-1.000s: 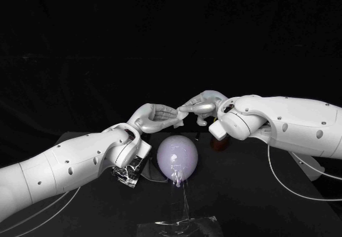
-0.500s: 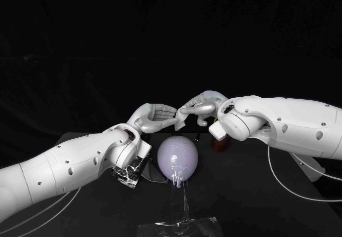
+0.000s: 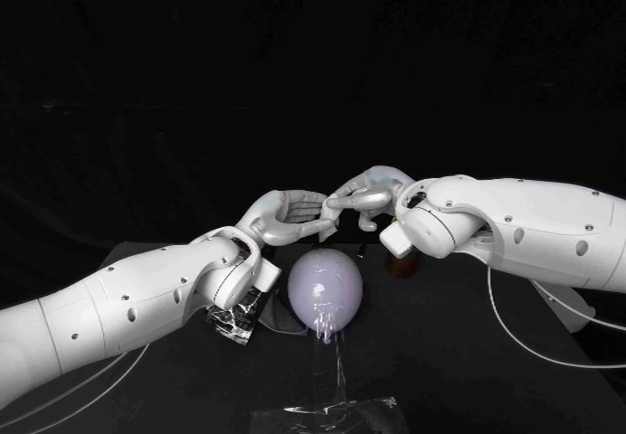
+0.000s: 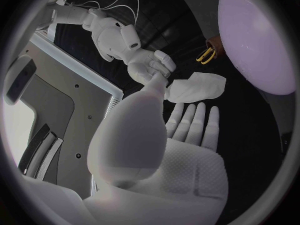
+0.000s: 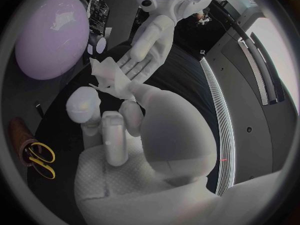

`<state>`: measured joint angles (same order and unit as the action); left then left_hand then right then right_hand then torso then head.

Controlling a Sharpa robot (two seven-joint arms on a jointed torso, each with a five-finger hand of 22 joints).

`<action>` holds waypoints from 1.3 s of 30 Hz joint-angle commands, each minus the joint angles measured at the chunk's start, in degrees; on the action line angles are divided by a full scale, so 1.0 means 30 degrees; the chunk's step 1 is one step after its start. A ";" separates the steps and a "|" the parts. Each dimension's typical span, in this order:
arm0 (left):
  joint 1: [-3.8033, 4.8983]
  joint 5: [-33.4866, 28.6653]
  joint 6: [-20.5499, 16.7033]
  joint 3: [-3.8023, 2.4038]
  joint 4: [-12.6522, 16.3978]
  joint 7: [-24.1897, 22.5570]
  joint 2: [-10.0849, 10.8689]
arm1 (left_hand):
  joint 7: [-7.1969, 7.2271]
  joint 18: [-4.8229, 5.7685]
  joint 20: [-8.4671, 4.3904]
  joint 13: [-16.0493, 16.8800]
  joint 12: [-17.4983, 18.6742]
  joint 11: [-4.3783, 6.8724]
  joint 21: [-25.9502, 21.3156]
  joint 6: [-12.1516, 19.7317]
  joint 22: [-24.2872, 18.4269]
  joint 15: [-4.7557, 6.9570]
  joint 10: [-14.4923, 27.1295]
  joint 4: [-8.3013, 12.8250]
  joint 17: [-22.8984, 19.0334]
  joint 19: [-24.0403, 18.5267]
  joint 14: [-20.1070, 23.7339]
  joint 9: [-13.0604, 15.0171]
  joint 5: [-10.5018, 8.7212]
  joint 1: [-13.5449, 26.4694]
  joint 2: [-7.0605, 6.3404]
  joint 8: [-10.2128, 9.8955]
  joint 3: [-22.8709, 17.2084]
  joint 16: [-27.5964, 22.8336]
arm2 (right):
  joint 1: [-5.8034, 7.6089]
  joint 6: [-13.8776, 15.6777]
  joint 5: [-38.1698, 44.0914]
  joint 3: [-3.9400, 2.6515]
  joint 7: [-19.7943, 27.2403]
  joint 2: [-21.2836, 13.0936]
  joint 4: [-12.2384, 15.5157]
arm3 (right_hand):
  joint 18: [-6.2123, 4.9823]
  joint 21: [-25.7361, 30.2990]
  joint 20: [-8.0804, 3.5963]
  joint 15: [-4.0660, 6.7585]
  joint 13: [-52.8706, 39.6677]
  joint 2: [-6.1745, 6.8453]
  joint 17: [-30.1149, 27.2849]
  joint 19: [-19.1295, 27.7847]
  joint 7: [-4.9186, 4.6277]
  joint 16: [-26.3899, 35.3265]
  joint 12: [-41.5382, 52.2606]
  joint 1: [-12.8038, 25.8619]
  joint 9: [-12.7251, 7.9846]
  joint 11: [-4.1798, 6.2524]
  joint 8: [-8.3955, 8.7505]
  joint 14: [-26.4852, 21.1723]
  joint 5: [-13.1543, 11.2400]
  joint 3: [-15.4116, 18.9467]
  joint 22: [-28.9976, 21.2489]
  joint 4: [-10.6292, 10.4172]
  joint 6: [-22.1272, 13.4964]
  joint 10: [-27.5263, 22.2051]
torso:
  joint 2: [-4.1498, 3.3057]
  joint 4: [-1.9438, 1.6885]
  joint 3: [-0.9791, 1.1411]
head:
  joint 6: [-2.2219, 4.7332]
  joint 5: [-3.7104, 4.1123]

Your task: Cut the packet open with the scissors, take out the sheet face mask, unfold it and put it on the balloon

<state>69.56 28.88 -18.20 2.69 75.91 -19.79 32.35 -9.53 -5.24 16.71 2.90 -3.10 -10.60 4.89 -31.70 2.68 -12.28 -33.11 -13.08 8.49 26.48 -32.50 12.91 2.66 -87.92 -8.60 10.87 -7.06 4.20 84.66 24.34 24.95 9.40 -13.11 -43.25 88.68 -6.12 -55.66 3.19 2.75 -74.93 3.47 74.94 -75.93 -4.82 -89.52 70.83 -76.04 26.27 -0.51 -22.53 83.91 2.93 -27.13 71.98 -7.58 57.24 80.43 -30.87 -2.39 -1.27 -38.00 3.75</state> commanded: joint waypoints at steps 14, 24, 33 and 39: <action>0.0031 0.0357 0.1322 -0.0026 0.0006 -0.0277 -0.0129 | -0.1307 0.0248 -0.0037 0.0019 0.0060 -0.0293 -0.0086 -0.0090 0.0001 0.0109 -0.0145 -0.0546 0.0047 -0.0084 -0.0385 0.0044 0.0030 -0.0812 0.0348 0.0018 0.1107 -0.0041 | 0.0005 -0.0381 -0.1254 -0.0015 0.1781 0.0180 -0.0023 | -0.0213 0.0969 0.0686 -0.0765 -0.0008 0.1181 0.4422 0.0381 -0.1127 0.0187 -0.0356 0.4050 -0.1225 -0.1002 0.2288 0.1828 0.0027 0.3006 -0.0321 -0.3031 -0.2121 -0.0311 | 0.0010 0.0001 -0.0003 | 0.0031 0.0010; 0.0038 0.0329 0.1474 -0.0026 -0.0076 -0.0164 -0.0171 | -0.1646 0.0074 -0.0036 0.0070 -0.0020 -0.0670 -0.0048 -0.0360 0.0023 0.0109 -0.0820 -0.0680 0.0290 0.0098 -0.1575 0.0125 0.0034 -0.1496 0.0753 0.0136 0.1296 0.0213 | 0.0005 -0.0899 -0.1481 -0.0015 0.2106 0.0217 -0.0107 | -0.0267 0.1082 0.0897 -0.0912 -0.0150 -0.0028 0.4420 0.0412 -0.1290 0.0188 -0.0245 0.6037 -0.1561 -0.1150 0.3059 0.1817 0.0008 0.4910 -0.0226 -0.3071 -0.2153 -0.0379 | 0.0005 0.0005 -0.0005 | 0.0061 0.0019; 0.0046 0.0242 0.1537 -0.0026 -0.0226 0.0051 -0.0248 | -0.1804 -0.0146 -0.0020 0.0165 -0.0182 -0.0857 0.0045 -0.0893 0.0058 0.0131 -0.2209 -0.0452 0.0645 0.0437 -0.3287 0.0284 0.0036 -0.2215 0.1097 0.0354 0.1087 0.0613 | 0.0005 -0.1514 -0.1520 -0.0015 0.2240 0.0240 -0.0215 | -0.0296 0.1226 0.0938 -0.0922 -0.0174 -0.1278 0.4413 0.0457 -0.1257 0.0193 -0.0260 0.7385 -0.1770 -0.1138 0.3380 0.1809 -0.0022 0.6288 -0.0165 -0.3092 -0.1636 -0.0434 | 0.0004 -0.0001 -0.0008 | 0.0093 0.0019; 0.0053 -0.0032 0.1615 -0.0026 -0.0289 0.0135 -0.0308 | -0.1833 -0.0201 -0.0003 0.0186 -0.0217 -0.0889 0.0199 -0.1126 0.0121 0.0177 -0.2810 -0.0364 0.0788 0.1041 -0.4026 0.0347 0.0036 -0.2425 0.1237 0.0443 0.0990 0.0785 | 0.0005 -0.1700 -0.1533 -0.0015 0.2276 0.0296 -0.0274 | -0.0301 0.1263 0.0924 -0.0900 -0.0191 -0.1555 0.4410 0.0470 -0.1227 0.0195 -0.0246 0.7690 -0.1815 -0.1113 0.3427 0.1806 -0.0045 0.6673 -0.0148 -0.3100 -0.1476 -0.0434 | 0.0005 -0.0002 -0.0010 | 0.0108 0.0015</action>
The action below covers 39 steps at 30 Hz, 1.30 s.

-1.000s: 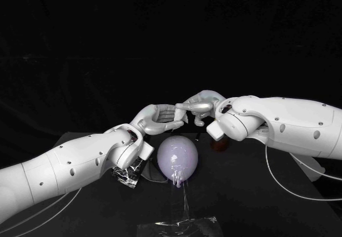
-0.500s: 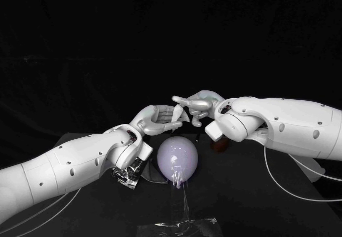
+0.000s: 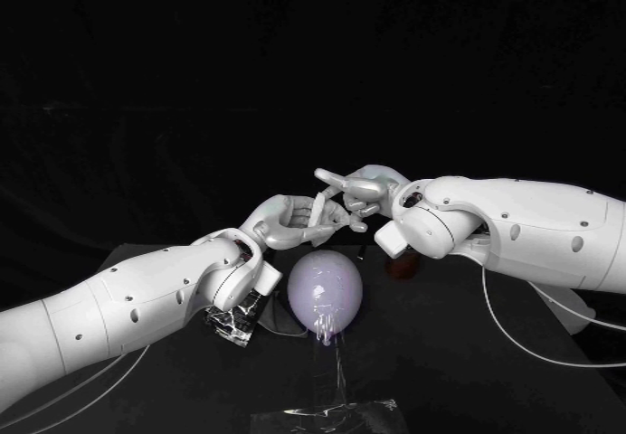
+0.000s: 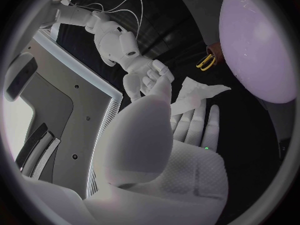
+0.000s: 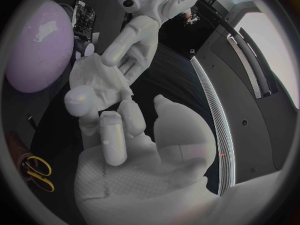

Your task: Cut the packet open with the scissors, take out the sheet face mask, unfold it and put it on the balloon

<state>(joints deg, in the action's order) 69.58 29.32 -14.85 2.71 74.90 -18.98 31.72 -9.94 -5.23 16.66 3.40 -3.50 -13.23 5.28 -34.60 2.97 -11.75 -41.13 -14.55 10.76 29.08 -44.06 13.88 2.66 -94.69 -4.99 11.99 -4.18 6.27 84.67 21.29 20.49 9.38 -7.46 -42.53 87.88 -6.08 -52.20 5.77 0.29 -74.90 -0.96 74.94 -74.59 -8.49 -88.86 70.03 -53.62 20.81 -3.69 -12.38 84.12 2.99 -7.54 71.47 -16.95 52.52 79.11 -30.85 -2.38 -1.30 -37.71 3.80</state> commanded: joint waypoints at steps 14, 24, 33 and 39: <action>0.0062 -0.2653 0.1632 -0.0031 -0.0107 0.0133 -0.0177 | -0.1636 -0.1053 -0.0014 0.0076 -0.0232 0.0322 0.1394 -0.2694 0.0427 0.0528 -0.3530 0.0048 0.0214 0.5160 -0.2179 0.0392 0.0053 -0.1550 0.1839 0.0882 -0.2883 0.0710 | -0.0001 -0.0844 -0.0053 -0.0009 0.0442 0.0176 -0.0171 | -0.0309 0.0108 0.0062 -0.0092 -0.0246 -0.0372 0.4431 0.0014 -0.0024 -0.0041 0.0074 0.0119 -0.0091 -0.0067 0.0220 0.1744 -0.0058 0.0379 0.0058 0.0063 0.0023 0.0031 | -0.0007 -0.0013 0.0000 | 0.0029 0.0039; 0.0097 -0.5535 0.3707 -0.0030 -0.0378 0.0969 -0.0252 | -0.1756 -0.1243 -0.0011 0.0057 -0.0012 0.0236 0.1389 -0.2525 0.0340 0.0468 -0.3562 -0.0545 0.0031 0.5429 -0.2327 0.0025 0.0041 -0.0936 0.0752 0.0553 -0.4725 0.0451 | -0.0001 -0.1135 -0.0054 -0.0009 0.0679 0.0236 -0.0192 | -0.0305 0.0064 0.0048 -0.0055 -0.0307 -0.0522 0.4437 -0.0010 0.0075 -0.0044 0.0152 -0.0187 -0.0148 0.0001 0.0319 0.1746 -0.0068 0.0514 0.0107 0.0084 0.0031 0.0070 | -0.0006 -0.0009 0.0007 | 0.0011 0.0057; 0.0121 -0.6806 0.4706 -0.0028 -0.0788 0.1711 -0.0498 | -0.1856 -0.1554 -0.0026 0.0054 0.0007 0.0153 0.1568 -0.2031 0.0374 0.0443 -0.3308 -0.0504 -0.0021 0.5925 -0.2477 -0.0151 0.0039 -0.0474 0.0122 0.0292 -0.5157 0.0385 | -0.0001 -0.1522 -0.0030 -0.0011 0.0745 0.0330 -0.0196 | -0.0301 0.0014 0.0010 0.0005 -0.0403 -0.0630 0.4468 -0.0039 0.0154 -0.0063 0.0280 -0.0351 -0.0153 0.0072 0.0304 0.1758 -0.0079 0.0680 0.0155 0.0066 0.0204 0.0146 | -0.0001 -0.0001 0.0011 | 0.0041 0.0040; 0.0125 -0.7105 0.4931 -0.0028 -0.0968 0.1905 -0.0687 | -0.1908 -0.1609 -0.0012 0.0052 0.0015 0.0100 0.1574 -0.1723 0.0352 0.0411 -0.3086 -0.0429 -0.0051 0.6038 -0.2483 -0.0243 0.0040 -0.0278 -0.0220 0.0195 -0.5179 0.0330 | 0.0000 -0.1819 0.0382 -0.0011 0.0354 0.0480 -0.0258 | -0.0241 -0.0281 -0.0020 0.0001 -0.0520 -0.0771 0.4597 -0.0183 0.0054 -0.0138 0.0447 -0.0189 -0.0227 0.0022 0.0465 0.1807 -0.0086 0.1021 0.0323 0.0028 0.0083 0.0262 | 0.0000 0.0006 0.0005 | 0.0056 0.0035</action>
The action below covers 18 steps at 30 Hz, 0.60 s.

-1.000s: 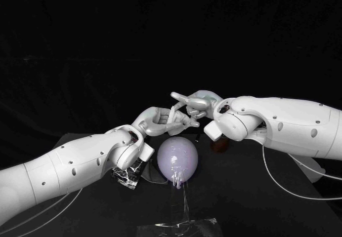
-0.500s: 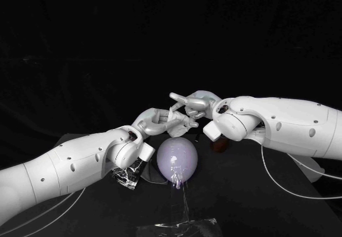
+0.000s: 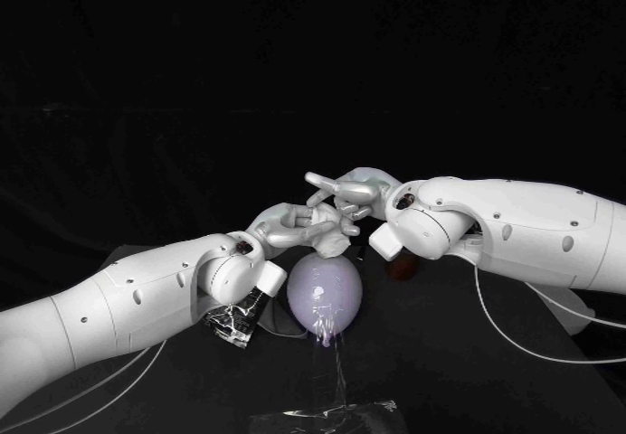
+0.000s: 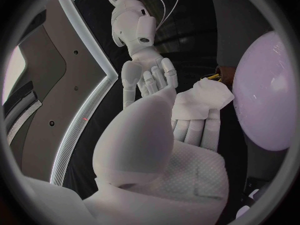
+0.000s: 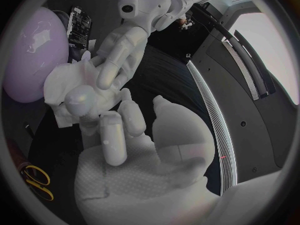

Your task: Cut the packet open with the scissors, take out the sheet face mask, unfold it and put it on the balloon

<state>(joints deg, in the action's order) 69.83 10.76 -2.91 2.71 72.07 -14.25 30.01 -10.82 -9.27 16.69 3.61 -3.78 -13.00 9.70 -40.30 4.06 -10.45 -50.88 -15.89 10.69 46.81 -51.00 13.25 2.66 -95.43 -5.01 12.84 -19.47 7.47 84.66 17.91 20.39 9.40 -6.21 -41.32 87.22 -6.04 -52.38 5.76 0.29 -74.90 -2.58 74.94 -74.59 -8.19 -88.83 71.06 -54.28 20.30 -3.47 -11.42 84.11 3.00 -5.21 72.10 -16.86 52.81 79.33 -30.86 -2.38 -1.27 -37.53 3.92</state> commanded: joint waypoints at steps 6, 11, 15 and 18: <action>0.0044 -0.1216 0.1087 -0.0029 -0.0051 0.0365 -0.0184 | -0.1649 -0.0251 -0.0013 -0.0015 0.0102 -0.0002 0.0060 0.0250 -0.0036 -0.0046 0.0253 0.0001 -0.0043 0.0113 -0.0161 -0.0052 0.0041 0.0112 -0.0274 -0.0100 -0.0112 -0.0105 | 0.0006 -0.0617 0.0964 -0.0014 -0.0442 0.0222 -0.0104 | -0.0211 -0.0326 0.0039 -0.0112 -0.0553 -0.0549 0.4637 -0.0255 -0.0220 -0.0171 0.0141 0.0245 -0.0221 -0.0195 0.0466 0.1826 -0.0085 0.0815 0.0211 0.0003 -0.0285 0.0226 | 0.0003 -0.0003 -0.0007 | 0.0002 0.0027; 0.0044 -0.1595 0.1278 -0.0029 -0.0087 0.0363 -0.0138 | -0.1624 -0.0249 -0.0014 0.0009 0.0049 0.0020 0.0005 -0.0056 -0.0061 -0.0031 0.0188 -0.0195 -0.0061 0.0130 -0.0234 0.0026 0.0047 0.0455 0.0315 0.0060 -0.0548 -0.0129 | 0.0006 0.0412 0.1722 -0.0014 0.0121 0.0093 0.0051 | -0.0154 -0.0721 0.0075 -0.0151 -0.0717 -0.0806 0.4808 -0.0460 -0.0248 -0.0270 0.0375 -0.0426 -0.0317 -0.0234 0.0584 0.1890 -0.0089 0.1004 0.0438 0.0061 -0.0224 0.0388 | -0.0002 -0.0023 -0.0014 | 0.0032 0.0042; 0.0045 -0.1873 0.1474 -0.0027 -0.0129 0.0389 -0.0034 | -0.1551 -0.0257 -0.0013 0.0019 0.0019 0.0089 -0.0039 -0.0323 -0.0069 0.0000 -0.0023 -0.0251 -0.0082 0.0179 -0.0313 0.0054 0.0046 0.1294 0.0949 0.0226 -0.0978 -0.0159 | 0.0006 0.1493 0.2773 -0.0017 0.1353 -0.0285 0.0236 | -0.0020 -0.1569 0.0059 -0.0108 -0.1142 -0.0884 0.5019 -0.0872 -0.0215 -0.0389 0.0977 -0.2074 -0.0412 -0.0158 0.0655 0.1964 -0.0074 0.1044 0.0889 0.0306 0.0005 0.0773 | 0.0004 -0.0025 -0.0016 | 0.0060 0.0063; 0.0045 -0.1996 0.1592 -0.0024 -0.0152 0.0420 0.0057 | -0.1507 -0.0266 -0.0013 0.0015 0.0032 0.0128 -0.0084 -0.0445 -0.0073 0.0028 -0.0147 -0.0275 -0.0102 0.0228 -0.0384 0.0041 0.0047 0.2227 0.1349 0.0304 -0.1290 -0.0193 | 0.0008 0.1862 0.3309 -0.0023 0.2519 -0.0694 0.0395 | 0.0118 -0.2425 -0.0004 -0.0026 -0.1585 -0.0932 0.5019 -0.1260 -0.0109 -0.0389 0.1583 -0.3938 -0.0494 -0.0089 0.0671 0.1964 -0.0091 0.1007 0.1355 0.0691 0.0343 0.1142 | 0.0012 -0.0012 -0.0014 | 0.0080 0.0043</action>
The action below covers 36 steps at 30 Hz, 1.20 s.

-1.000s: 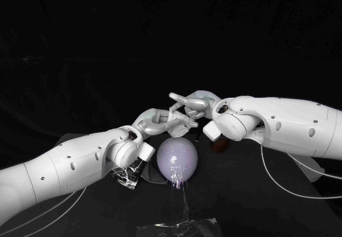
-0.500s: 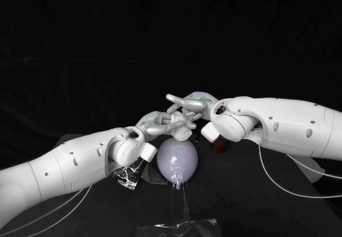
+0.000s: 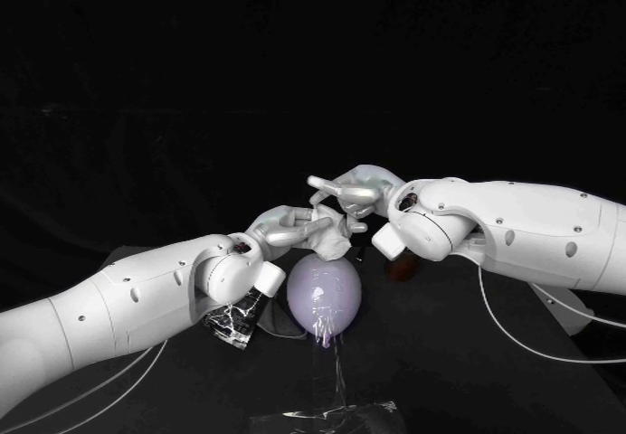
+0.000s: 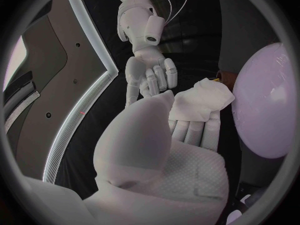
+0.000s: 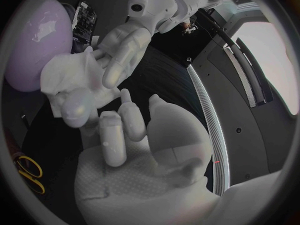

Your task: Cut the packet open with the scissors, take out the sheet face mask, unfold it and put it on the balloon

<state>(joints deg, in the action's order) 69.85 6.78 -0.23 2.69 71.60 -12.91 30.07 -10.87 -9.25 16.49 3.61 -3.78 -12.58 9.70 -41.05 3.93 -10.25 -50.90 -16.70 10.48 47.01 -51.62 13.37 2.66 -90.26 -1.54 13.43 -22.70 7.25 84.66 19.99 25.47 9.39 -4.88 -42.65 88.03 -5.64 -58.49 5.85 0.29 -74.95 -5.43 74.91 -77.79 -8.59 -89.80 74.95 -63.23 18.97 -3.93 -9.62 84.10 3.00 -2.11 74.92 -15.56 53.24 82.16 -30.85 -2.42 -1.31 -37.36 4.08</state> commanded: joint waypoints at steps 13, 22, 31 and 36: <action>0.0039 -0.0937 0.1199 -0.0014 0.0050 0.0054 0.0342 | -0.1361 -0.0320 0.0048 0.0021 0.0012 0.0097 -0.0128 -0.0535 -0.0027 0.0042 -0.0562 0.0007 -0.0060 0.0369 -0.0366 -0.0001 0.0044 0.1898 0.0387 0.0317 -0.0772 -0.0171 | 0.0106 0.1705 0.4185 -0.0041 0.4952 -0.1995 0.0649 | 0.0116 -0.1201 -0.0205 0.0190 -0.1846 0.0849 0.5029 -0.0478 0.0240 -0.0066 0.0515 -0.6624 -0.0339 0.0304 0.0083 0.1966 0.0571 -0.1884 0.0977 0.3779 0.1164 0.0206 | 0.0002 0.0015 0.0015 | 0.0106 0.0017; 0.0039 -0.0932 0.1376 -0.0013 0.0143 0.0024 0.0461 | -0.1239 -0.0315 0.0049 0.0013 0.0037 0.0172 -0.0185 -0.0813 -0.0034 0.0079 -0.0650 0.0009 -0.0081 0.0389 -0.0392 0.0033 0.0047 0.2176 0.0593 0.0488 -0.1162 -0.0221 | 0.0082 0.2431 0.9323 -0.0031 0.4191 -0.2389 0.0858 | 0.0050 -0.0808 -0.0276 0.0222 -0.1523 0.2054 0.5029 -0.0206 0.0259 -0.0066 -0.0081 -0.7060 -0.0618 0.0358 0.0010 0.1966 0.2506 -0.4177 0.0997 0.5221 0.2000 -0.0199 | -0.0016 0.0005 0.0023 | 0.0167 0.0029; 0.0039 -0.0894 0.1791 -0.0013 0.0287 -0.0026 0.0578 | -0.1222 -0.0295 0.0054 -0.0005 0.0079 0.0174 -0.0279 -0.0753 -0.0043 0.0071 -0.0568 0.0292 -0.0124 0.0354 -0.0323 0.0008 0.0047 0.1905 0.0198 0.0497 -0.1561 -0.0332 | -0.0124 0.3858 1.4454 -0.0007 0.2963 -0.2030 0.0913 | -0.0013 -0.0457 -0.0229 0.0194 -0.1363 0.2865 0.5029 0.0039 0.0260 -0.0066 -0.0362 -0.6122 -0.0895 0.0328 0.0041 0.1966 0.1926 -0.6304 0.1046 0.5714 0.2279 -0.0346 | -0.0032 -0.0016 0.0013 | 0.0089 0.0084; 0.0039 -0.0922 0.2087 -0.0013 0.0371 -0.0066 0.0665 | -0.1301 -0.0270 0.0059 -0.0013 0.0096 0.0107 -0.0354 -0.0641 -0.0048 0.0022 -0.0418 0.0097 -0.0154 0.0294 -0.0266 -0.0036 0.0049 0.2017 0.0522 0.0442 -0.1951 -0.0406 | -0.0232 0.3930 1.5520 0.0008 0.2470 -0.1933 0.0927 | 0.0003 -0.0560 -0.0243 0.0217 -0.1387 0.2971 0.5029 -0.0012 0.0296 -0.0066 -0.0327 -0.5941 -0.0907 0.0358 -0.0034 0.1966 0.1839 -0.6819 0.1130 0.5840 0.2425 -0.0300 | -0.0036 -0.0012 -0.0013 | -0.0024 0.0074</action>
<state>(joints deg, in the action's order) 69.86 4.49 3.85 2.72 72.50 -12.45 32.10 -11.17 -9.19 16.49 3.62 -3.78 -12.00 8.86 -42.99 3.88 -10.04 -52.32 -16.58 10.05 47.82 -52.22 13.28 2.66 -84.08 -0.14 14.61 -28.61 6.34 84.04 29.98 65.50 9.42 4.71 -48.48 90.75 -5.16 -59.90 5.14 0.64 -75.23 3.28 74.91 -77.85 -7.66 -89.80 73.71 -81.49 16.27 -2.99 -9.40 84.02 8.73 -22.32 74.93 1.97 60.10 81.25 -30.93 -2.46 -1.27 -37.25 4.37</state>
